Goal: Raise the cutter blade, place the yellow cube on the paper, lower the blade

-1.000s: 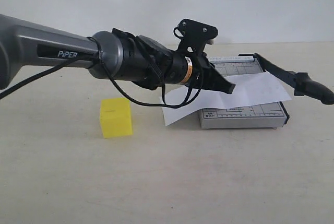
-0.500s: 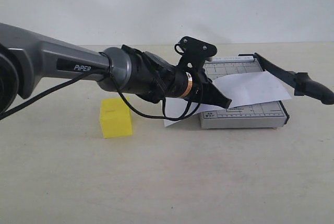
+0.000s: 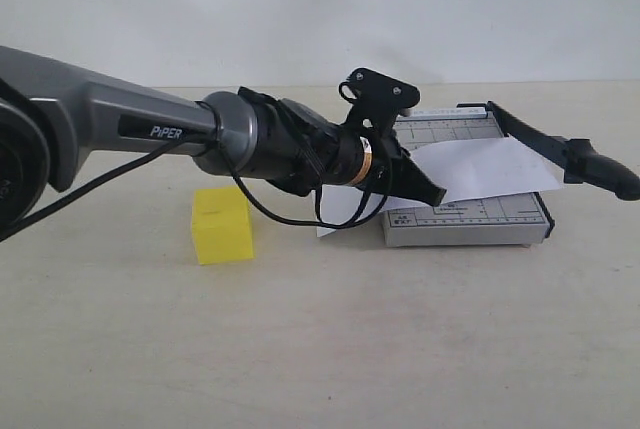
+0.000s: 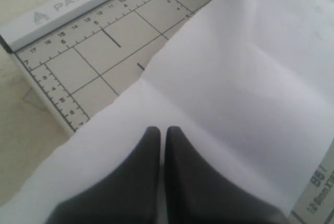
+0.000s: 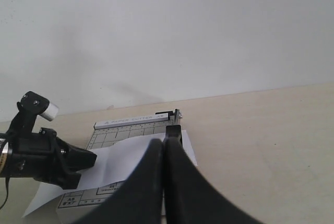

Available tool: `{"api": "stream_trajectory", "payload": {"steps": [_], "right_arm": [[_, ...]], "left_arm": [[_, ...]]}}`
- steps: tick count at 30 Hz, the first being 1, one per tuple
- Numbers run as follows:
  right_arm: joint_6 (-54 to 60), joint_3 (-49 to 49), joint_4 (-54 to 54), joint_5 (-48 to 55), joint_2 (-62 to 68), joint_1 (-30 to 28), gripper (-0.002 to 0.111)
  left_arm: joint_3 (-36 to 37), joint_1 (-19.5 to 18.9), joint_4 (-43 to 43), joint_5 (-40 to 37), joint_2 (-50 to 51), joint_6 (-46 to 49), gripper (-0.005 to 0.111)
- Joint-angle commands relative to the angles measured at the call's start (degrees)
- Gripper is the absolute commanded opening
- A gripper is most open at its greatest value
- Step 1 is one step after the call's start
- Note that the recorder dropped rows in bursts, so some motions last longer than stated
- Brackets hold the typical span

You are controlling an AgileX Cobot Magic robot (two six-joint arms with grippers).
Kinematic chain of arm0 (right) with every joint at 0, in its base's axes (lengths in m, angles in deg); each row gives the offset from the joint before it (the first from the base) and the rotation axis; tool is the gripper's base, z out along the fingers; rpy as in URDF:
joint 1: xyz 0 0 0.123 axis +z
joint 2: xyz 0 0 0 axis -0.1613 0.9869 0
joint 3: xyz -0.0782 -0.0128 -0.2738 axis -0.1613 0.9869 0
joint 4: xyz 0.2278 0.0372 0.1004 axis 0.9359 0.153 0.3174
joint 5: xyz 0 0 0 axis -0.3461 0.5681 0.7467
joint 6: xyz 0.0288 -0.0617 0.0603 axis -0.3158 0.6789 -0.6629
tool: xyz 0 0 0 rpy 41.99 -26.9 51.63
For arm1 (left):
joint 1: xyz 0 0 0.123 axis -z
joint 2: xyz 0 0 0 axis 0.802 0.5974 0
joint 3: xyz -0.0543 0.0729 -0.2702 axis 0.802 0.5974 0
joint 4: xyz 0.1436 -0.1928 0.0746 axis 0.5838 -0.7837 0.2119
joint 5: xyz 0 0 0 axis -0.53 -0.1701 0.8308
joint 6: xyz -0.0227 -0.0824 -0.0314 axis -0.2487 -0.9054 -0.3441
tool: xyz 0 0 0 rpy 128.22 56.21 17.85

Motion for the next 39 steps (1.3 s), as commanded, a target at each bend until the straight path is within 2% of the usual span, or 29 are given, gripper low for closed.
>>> {"api": "stream_trajectory", "payload": {"steps": [1,12,18,31,35,39], "right_arm": [[0.2,0.1,-0.1,-0.2,-0.3,0.2,0.0],[0.2,0.1,-0.1,-0.2,-0.3,0.2,0.0],[0.2,0.1,-0.1,0.0,-0.3,0.2,0.0],[0.2,0.1,-0.1,0.0,-0.3,0.2,0.0],[0.2,0.1,-0.1,0.0,-0.3,0.2,0.0],[0.2,0.1,-0.1,0.0,-0.3,0.2,0.0]], "left_arm": [[-2.1,0.7,-0.2,2.1,1.8,0.0,0.004],[-2.6,1.5,-0.2,2.1,1.2,2.6,0.004],[-2.6,1.3,-0.2,-3.2,0.0,3.0,0.004],[-1.8,1.2,-0.2,-3.4,-3.1,4.8,0.004],[1.1,1.1,-0.2,-4.3,-7.2,5.2,0.004],[9.4,0.7,-0.2,-9.7,-13.9,5.2,0.004]]}}
